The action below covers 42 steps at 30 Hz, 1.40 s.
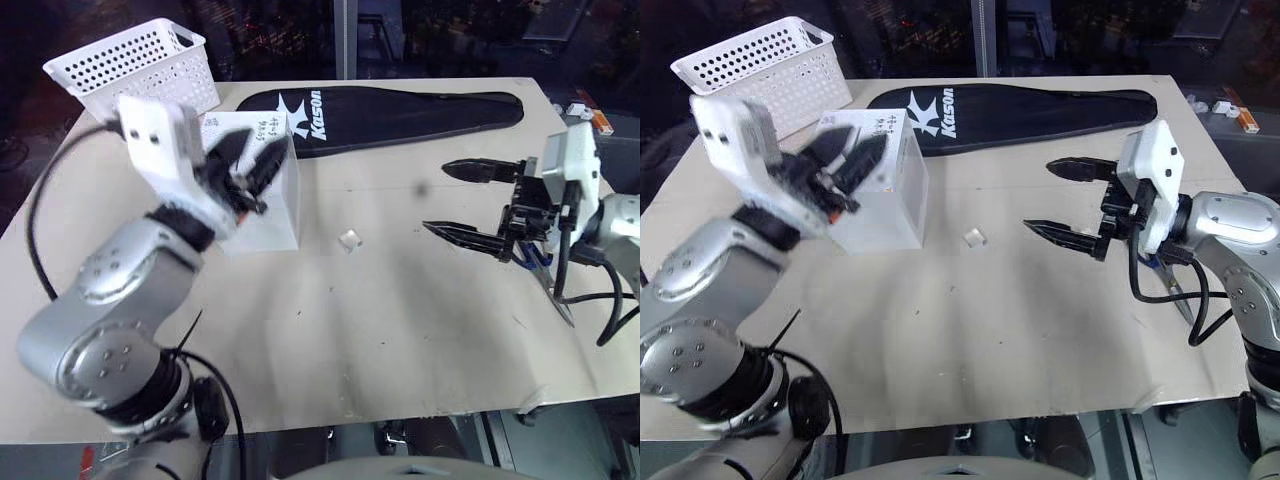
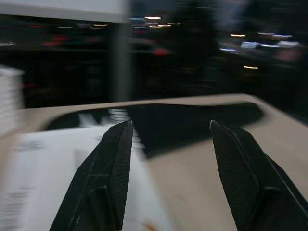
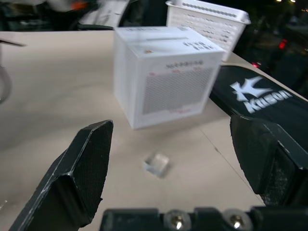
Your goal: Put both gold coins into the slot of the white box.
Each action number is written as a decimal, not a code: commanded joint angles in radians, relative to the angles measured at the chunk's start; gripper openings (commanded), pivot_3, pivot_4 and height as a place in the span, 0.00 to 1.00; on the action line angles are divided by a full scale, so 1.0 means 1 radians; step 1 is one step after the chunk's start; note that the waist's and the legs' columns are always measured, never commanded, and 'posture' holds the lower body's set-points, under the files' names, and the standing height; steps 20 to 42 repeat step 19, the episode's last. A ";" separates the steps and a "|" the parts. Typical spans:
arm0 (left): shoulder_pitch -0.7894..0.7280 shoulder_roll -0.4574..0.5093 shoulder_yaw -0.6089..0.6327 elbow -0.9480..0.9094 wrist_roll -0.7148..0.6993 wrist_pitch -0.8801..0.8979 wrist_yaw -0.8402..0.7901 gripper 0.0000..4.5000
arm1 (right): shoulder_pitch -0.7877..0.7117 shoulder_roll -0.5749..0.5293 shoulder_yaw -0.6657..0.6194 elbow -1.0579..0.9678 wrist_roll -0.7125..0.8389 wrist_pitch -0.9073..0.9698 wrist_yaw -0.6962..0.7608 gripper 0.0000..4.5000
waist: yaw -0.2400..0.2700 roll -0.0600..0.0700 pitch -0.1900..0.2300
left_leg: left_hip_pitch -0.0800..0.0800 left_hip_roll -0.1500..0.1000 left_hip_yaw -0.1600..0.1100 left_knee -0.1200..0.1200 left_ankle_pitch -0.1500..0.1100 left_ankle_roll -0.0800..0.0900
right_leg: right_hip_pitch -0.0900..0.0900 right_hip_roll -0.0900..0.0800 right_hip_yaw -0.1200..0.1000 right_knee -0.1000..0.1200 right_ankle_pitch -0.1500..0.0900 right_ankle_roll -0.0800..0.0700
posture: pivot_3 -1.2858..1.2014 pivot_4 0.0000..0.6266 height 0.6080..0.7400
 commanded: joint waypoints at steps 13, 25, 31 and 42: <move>0.582 0.318 0.002 0.136 0.117 -0.451 -0.596 0.97 | 0.667 -0.040 -0.527 -0.163 -0.031 -0.062 0.084 0.93 | 0.006 0.002 -0.001 | 0.001 0.000 -0.001 0.001 -0.003 0.005 | 0.001 0.001 0.000 0.000 -0.003 0.003 | 0.52 0.24 0.99; 0.632 0.362 -0.014 0.235 0.183 -0.556 -0.689 0.97 | 0.842 -0.003 -0.606 -0.139 -0.101 -0.136 0.114 0.93 | 0.005 0.003 -0.002 | 0.001 0.001 -0.002 0.001 -0.003 0.005 | 0.001 0.000 -0.001 0.000 -0.005 0.000 | 0.52 0.24 0.99; 0.632 0.362 -0.014 0.235 0.183 -0.556 -0.689 0.97 | 0.842 -0.003 -0.606 -0.139 -0.101 -0.136 0.114 0.93 | 0.005 0.003 -0.002 | 0.001 0.001 -0.002 0.001 -0.003 0.005 | 0.001 0.000 -0.001 0.000 -0.005 0.000 | 0.52 0.24 0.99; 0.632 0.362 -0.014 0.235 0.183 -0.556 -0.689 0.97 | 0.842 -0.003 -0.606 -0.139 -0.101 -0.136 0.114 0.93 | 0.005 0.003 -0.002 | 0.001 0.001 -0.002 0.001 -0.003 0.005 | 0.001 0.000 -0.001 0.000 -0.005 0.000 | 0.52 0.24 0.99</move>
